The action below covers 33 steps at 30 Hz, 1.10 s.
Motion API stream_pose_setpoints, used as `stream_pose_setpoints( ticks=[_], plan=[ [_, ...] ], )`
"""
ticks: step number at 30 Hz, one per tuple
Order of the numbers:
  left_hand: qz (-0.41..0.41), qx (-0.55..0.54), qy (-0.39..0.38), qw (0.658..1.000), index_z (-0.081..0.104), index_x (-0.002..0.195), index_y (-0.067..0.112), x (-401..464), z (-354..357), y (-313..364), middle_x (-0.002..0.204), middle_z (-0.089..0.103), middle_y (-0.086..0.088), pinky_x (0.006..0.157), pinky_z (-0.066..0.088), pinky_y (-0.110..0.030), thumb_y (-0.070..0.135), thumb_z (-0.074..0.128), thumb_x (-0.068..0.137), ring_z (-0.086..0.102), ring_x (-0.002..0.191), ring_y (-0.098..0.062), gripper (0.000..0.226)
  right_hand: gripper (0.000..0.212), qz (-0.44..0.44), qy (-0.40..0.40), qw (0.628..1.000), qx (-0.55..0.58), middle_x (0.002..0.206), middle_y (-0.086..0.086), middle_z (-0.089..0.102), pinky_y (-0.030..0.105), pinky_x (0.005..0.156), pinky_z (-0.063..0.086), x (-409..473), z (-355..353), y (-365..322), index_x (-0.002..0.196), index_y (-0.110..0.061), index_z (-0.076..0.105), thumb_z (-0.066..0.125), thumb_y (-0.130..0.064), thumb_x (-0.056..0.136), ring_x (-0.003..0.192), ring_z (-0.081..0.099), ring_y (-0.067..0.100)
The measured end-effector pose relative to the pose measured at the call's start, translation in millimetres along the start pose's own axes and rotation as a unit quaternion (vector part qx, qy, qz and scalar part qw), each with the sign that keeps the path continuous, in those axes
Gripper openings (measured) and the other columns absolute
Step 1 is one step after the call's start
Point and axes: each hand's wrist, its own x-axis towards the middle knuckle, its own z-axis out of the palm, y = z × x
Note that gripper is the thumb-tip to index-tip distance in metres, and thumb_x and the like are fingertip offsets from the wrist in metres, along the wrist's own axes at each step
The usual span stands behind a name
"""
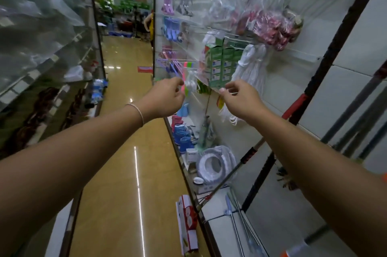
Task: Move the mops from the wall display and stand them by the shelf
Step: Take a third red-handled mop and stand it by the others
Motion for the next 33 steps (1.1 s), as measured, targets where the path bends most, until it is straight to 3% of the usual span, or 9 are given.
stream_pose_setpoints(
  ticks=[4,8,13,16,21,24,33],
  plan=[
    [0.039,-0.019,-0.039,0.998,0.049,0.133,0.009,59.3,42.2,-16.4,0.113,0.065,-0.014,0.086,0.053,-0.043,0.025,0.049,0.095,0.062,0.099,-0.029,0.042,0.040,0.052,0.024,0.998,-0.013,0.124,0.006,0.063,0.044,0.099,0.050,37.0,9.7,39.8,0.124,-0.015,0.061,0.057,-0.040,0.094,0.113,0.060,0.022],
    [0.098,-0.017,-0.088,0.991,0.045,0.137,0.007,116.2,81.2,-33.4,0.124,0.059,-0.016,0.091,0.050,-0.040,0.027,0.048,0.097,0.058,0.109,-0.030,0.045,0.041,0.117,0.057,0.991,-0.021,0.126,0.006,0.062,0.044,0.096,0.052,74.1,20.9,72.8,0.125,-0.016,0.060,0.056,-0.042,0.093,0.113,0.059,0.021],
    [0.181,-0.012,-0.166,0.969,0.044,0.136,0.010,184.7,127.1,-54.7,0.129,0.055,-0.018,0.092,0.044,-0.036,0.027,0.047,0.097,0.054,0.112,-0.031,0.043,0.043,0.193,0.102,0.975,-0.036,0.128,0.006,0.060,0.032,0.088,0.049,111.7,34.5,102.1,0.130,-0.014,0.057,0.054,-0.039,0.096,0.111,0.059,0.020],
    [0.212,-0.040,-0.188,0.958,0.046,0.135,0.008,218.2,147.3,-54.6,0.128,0.057,-0.016,0.091,0.042,-0.033,0.024,0.049,0.097,0.055,0.112,-0.030,0.041,0.044,0.237,0.134,0.961,-0.047,0.129,0.006,0.060,0.038,0.095,0.051,126.1,40.3,115.3,0.131,-0.014,0.057,0.055,-0.039,0.095,0.113,0.059,0.021],
    [0.236,-0.109,-0.223,0.939,0.045,0.137,0.008,254.2,196.4,-48.0,0.128,0.059,-0.015,0.086,0.041,-0.028,0.023,0.052,0.096,0.060,0.107,-0.029,0.045,0.042,0.294,0.178,0.938,-0.053,0.122,0.009,0.062,0.039,0.098,0.050,134.0,45.6,142.7,0.127,-0.011,0.059,0.058,-0.036,0.094,0.111,0.060,0.024],
    [0.260,-0.126,-0.261,0.921,0.044,0.139,0.006,266.0,228.1,-37.7,0.130,0.058,-0.016,0.091,0.043,-0.031,0.022,0.053,0.096,0.059,0.109,-0.030,0.046,0.041,0.331,0.181,0.924,-0.063,0.120,0.007,0.062,0.034,0.092,0.049,135.8,43.0,165.5,0.126,-0.011,0.059,0.057,-0.036,0.094,0.109,0.059,0.023],
    [0.325,-0.098,-0.286,0.896,0.039,0.142,0.010,308.5,308.7,8.1,0.139,0.050,-0.014,0.097,0.040,-0.032,0.027,0.050,0.096,0.054,0.119,-0.029,0.050,0.028,0.393,0.233,0.887,-0.063,0.100,0.001,0.062,0.027,0.085,0.043,163.9,19.2,255.1,0.113,-0.013,0.064,0.056,-0.033,0.096,0.101,0.059,0.022]
  ],
)
